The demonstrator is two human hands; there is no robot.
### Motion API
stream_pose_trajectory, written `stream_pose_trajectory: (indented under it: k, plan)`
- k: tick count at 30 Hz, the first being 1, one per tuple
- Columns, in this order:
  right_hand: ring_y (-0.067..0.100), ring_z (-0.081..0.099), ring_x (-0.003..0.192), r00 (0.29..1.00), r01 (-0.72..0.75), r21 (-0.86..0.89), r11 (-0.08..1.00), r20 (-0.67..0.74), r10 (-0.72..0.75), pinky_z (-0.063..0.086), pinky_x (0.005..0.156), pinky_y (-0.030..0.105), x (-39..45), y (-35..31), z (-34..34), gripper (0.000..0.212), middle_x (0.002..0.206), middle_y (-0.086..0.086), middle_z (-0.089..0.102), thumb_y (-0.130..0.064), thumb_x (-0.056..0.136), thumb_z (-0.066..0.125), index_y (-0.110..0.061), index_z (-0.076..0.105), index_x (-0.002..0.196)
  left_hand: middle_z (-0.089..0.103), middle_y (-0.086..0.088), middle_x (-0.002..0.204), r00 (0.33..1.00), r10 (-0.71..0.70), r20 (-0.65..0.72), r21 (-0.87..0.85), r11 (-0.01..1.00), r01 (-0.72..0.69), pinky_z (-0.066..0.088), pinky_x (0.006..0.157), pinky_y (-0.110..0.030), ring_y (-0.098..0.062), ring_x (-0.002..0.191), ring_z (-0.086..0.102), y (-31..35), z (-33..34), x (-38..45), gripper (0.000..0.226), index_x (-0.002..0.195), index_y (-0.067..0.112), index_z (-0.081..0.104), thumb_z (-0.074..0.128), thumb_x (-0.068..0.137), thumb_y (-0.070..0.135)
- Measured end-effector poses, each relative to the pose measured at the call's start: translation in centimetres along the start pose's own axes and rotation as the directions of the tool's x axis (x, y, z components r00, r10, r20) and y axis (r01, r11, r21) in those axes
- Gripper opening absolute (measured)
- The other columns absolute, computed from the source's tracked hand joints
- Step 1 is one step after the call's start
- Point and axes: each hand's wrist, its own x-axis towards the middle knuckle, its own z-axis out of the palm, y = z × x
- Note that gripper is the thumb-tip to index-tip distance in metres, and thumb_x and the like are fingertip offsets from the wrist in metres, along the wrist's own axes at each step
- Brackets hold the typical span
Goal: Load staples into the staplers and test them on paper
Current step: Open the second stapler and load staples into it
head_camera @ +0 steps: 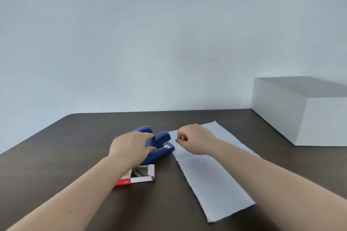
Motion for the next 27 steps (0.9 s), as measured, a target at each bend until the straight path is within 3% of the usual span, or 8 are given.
stream_pose_trajectory:
  k: [3,7,10,12,15,21,25,27]
  plan:
    - [0.023,0.056,0.102,0.999,-0.026,0.028,0.999,0.021,0.025,0.044,0.084,0.033,1.9,0.8,0.8,0.025,0.116,0.002,0.063,-0.028,0.095,0.045,-0.021,0.061,0.113,0.062,0.006,0.111,0.996,0.064,-0.061,-0.011,0.998,-0.065,0.044,0.067,-0.030,-0.021,0.093,0.062,1.3,0.7,1.8,0.042,0.129,0.035,0.040,0.040,0.090,0.051]
    - [0.025,0.044,0.129,0.979,-0.170,-0.016,0.985,0.115,0.171,0.037,0.105,0.034,3.4,2.5,1.4,0.039,0.140,0.007,0.050,-0.028,0.096,0.047,-0.011,0.048,0.132,0.068,-0.002,0.108,0.994,0.071,-0.082,-0.061,0.995,-0.076,0.050,0.072,-0.034,-0.025,0.096,0.062,2.1,2.2,4.0,0.047,0.135,0.034,0.034,0.045,0.090,0.041]
    - [0.029,0.056,0.105,0.949,-0.232,-0.085,0.969,0.198,0.245,0.047,0.081,0.032,3.6,2.7,1.1,0.025,0.107,0.011,0.063,-0.028,0.095,0.047,-0.007,0.060,0.095,0.068,-0.001,0.099,0.992,0.068,-0.108,-0.109,0.991,-0.080,0.049,0.067,-0.031,-0.024,0.085,0.059,2.1,2.9,5.0,0.037,0.125,0.030,0.044,0.047,0.089,0.037]
    - [0.026,0.059,0.073,0.931,-0.275,-0.047,0.960,0.235,0.278,0.045,0.056,0.023,3.1,2.6,0.8,0.032,0.079,0.010,0.062,-0.022,0.094,0.048,-0.011,0.046,0.064,0.069,0.000,0.097,0.991,0.033,-0.130,-0.117,0.992,-0.048,0.045,0.064,-0.029,-0.022,0.082,0.058,2.1,3.3,5.6,0.038,0.127,0.029,0.045,0.048,0.090,0.035]
    - [0.014,0.054,0.043,0.914,-0.349,0.073,0.934,0.248,0.322,0.041,0.037,0.016,2.1,2.9,0.7,0.035,0.059,0.005,0.054,-0.013,0.092,0.051,-0.012,0.042,0.058,0.066,-0.003,0.085,0.987,-0.035,-0.158,-0.108,0.994,0.018,0.040,0.055,-0.028,-0.021,0.070,0.051,2.4,3.9,6.7,0.026,0.114,0.020,0.051,0.046,0.089,0.027]
    - [0.024,0.049,0.065,0.964,-0.230,-0.288,0.929,0.062,0.258,0.029,0.047,0.023,2.5,2.4,0.1,0.041,0.061,-0.002,0.041,-0.034,0.091,0.053,-0.016,0.035,0.058,0.048,-0.001,0.070,0.997,-0.081,-0.020,-0.024,0.996,0.080,0.033,0.049,-0.027,-0.023,0.071,0.050,4.5,3.8,10.6,0.005,0.082,0.013,0.044,0.046,0.086,0.011]
    - [0.020,0.046,0.060,0.983,-0.147,-0.282,0.948,0.065,0.172,0.035,0.051,0.026,3.7,3.2,0.1,0.041,0.064,-0.002,0.042,-0.044,0.088,0.054,-0.014,0.042,0.063,0.044,-0.001,0.067,0.996,-0.089,0.013,0.013,0.996,0.089,0.035,0.051,-0.028,-0.023,0.072,0.049,4.7,4.1,13.1,0.007,0.080,0.012,0.048,0.046,0.086,0.008]
    - [0.022,0.050,0.072,0.985,-0.134,-0.216,0.967,0.082,0.154,0.040,0.061,0.029,4.0,3.9,0.2,0.035,0.072,-0.002,0.048,-0.046,0.088,0.054,-0.014,0.048,0.076,0.044,-0.001,0.069,0.996,-0.087,0.010,0.017,0.996,0.087,0.037,0.056,-0.029,-0.023,0.074,0.049,4.5,4.4,14.5,0.008,0.083,0.012,0.052,0.046,0.086,0.007]
